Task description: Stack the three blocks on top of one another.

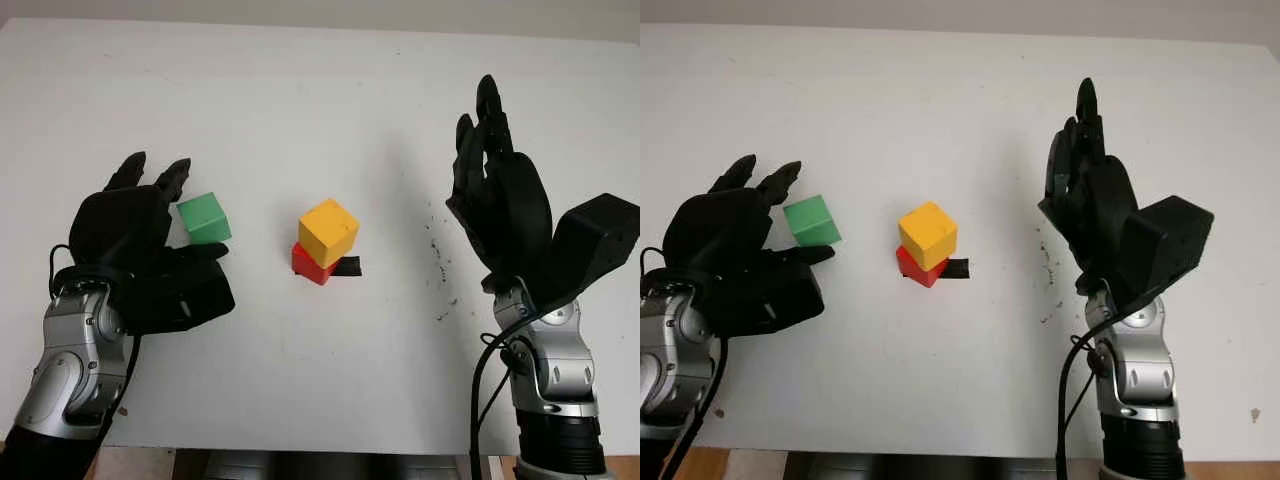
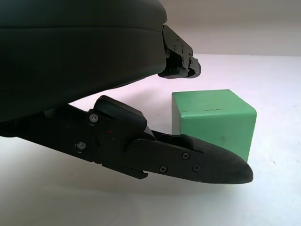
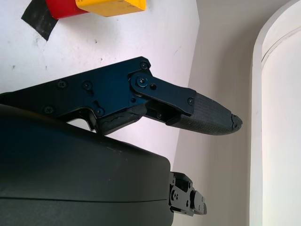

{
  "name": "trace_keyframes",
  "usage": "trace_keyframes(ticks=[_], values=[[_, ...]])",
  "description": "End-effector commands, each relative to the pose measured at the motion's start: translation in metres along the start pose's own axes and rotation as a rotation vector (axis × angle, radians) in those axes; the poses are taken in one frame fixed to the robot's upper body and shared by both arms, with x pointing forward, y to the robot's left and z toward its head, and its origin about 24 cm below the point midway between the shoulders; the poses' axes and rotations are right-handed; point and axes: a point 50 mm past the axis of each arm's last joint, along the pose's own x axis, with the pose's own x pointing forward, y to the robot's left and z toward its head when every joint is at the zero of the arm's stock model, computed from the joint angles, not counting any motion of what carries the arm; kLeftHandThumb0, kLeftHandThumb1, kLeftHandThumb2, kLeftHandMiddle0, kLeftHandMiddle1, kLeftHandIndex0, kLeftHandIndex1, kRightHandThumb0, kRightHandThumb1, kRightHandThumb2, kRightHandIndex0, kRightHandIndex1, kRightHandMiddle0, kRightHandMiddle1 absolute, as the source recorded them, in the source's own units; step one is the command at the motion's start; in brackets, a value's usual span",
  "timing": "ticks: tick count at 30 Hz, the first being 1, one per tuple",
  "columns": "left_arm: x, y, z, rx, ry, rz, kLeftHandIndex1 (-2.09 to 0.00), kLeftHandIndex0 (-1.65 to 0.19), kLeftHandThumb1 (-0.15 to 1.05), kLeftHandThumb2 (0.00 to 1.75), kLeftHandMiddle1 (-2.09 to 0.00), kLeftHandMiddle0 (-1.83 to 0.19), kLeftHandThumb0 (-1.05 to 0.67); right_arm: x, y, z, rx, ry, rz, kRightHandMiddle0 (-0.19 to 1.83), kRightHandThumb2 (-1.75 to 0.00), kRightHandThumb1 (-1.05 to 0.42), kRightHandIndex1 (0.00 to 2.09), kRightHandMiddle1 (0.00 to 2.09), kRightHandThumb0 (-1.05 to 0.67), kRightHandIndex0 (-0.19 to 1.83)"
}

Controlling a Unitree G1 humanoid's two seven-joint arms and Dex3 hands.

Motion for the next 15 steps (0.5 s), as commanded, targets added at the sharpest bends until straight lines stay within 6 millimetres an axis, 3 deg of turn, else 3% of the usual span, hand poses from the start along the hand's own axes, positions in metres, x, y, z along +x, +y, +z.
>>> trace_keyframes(ticks=[1, 15], values=[[0.0031, 0.0014, 0.0027, -0.002, -0.009, 0.02, -0.08, -0.26, 1.05, 0.22, -0.06, -0.07, -0.96, -0.0021, -0.0008, -0.0022, -0.003, 0.0, -0.002, -0.19, -0.78, -1.05, 0.0, 0.0, -0.69, -0.19], [0.0024, 0.0022, 0.0001, -0.014, -0.02, -0.008, -0.19, -0.47, 1.05, 0.21, -0.07, -0.15, -0.97, -0.003, -0.0028, 0.0012, -0.001, -0.011, -0.021, -0.19, -0.75, -1.05, 0.0, 0.0, -0.69, -0.19]])
